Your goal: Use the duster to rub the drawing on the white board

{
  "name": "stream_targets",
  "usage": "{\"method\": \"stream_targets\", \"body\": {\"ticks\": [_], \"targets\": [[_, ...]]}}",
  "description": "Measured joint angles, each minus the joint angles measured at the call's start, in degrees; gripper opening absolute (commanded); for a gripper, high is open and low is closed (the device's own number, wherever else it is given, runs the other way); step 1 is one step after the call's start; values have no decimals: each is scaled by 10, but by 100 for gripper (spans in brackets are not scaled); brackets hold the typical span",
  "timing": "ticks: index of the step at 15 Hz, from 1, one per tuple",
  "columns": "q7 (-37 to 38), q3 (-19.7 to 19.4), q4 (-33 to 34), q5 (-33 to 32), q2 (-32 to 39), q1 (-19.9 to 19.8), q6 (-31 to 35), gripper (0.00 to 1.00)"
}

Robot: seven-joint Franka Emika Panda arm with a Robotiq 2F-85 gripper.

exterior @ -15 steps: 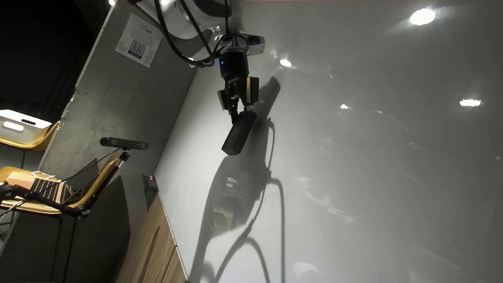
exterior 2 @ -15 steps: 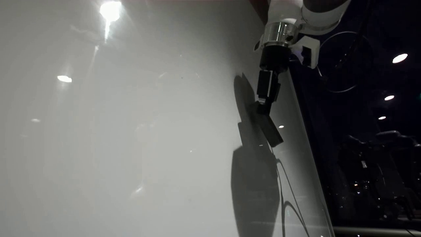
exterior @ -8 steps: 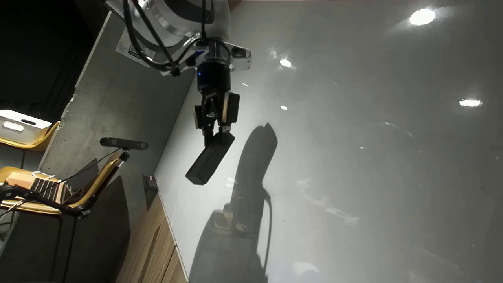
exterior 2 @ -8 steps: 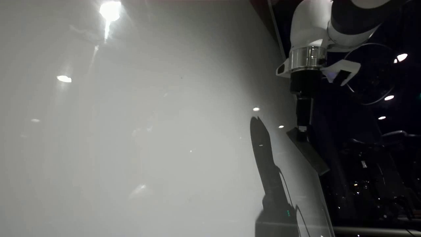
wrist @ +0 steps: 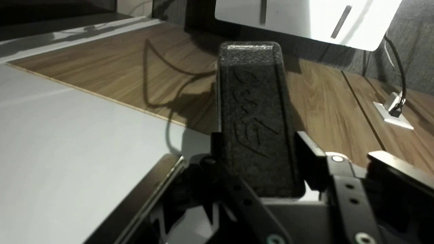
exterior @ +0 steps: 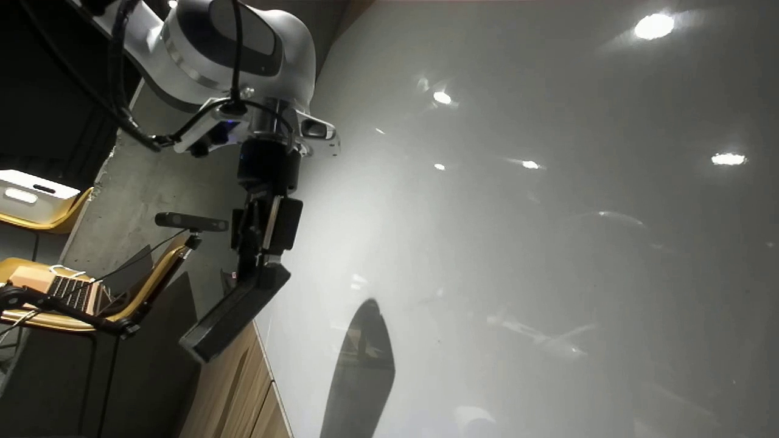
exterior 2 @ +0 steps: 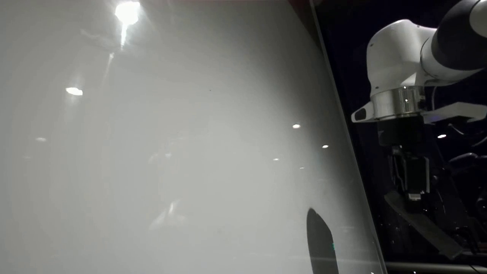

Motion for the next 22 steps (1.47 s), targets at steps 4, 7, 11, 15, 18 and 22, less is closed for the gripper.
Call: {"method": "stream_targets", "body": {"ticks": [4,7,11,15,18,22], "targets": [[0,-23,-63,-1,29,-25,68,29],[1,-29,-103,-1,61,-43,101,29],[11,-18,-154,2,64,-38,96,29],[13,-3,-174,39,55,-5,92,29],[13,4,-178,67,62,18,92,29],[13,0,-182,70,93,13,96,29]]}}
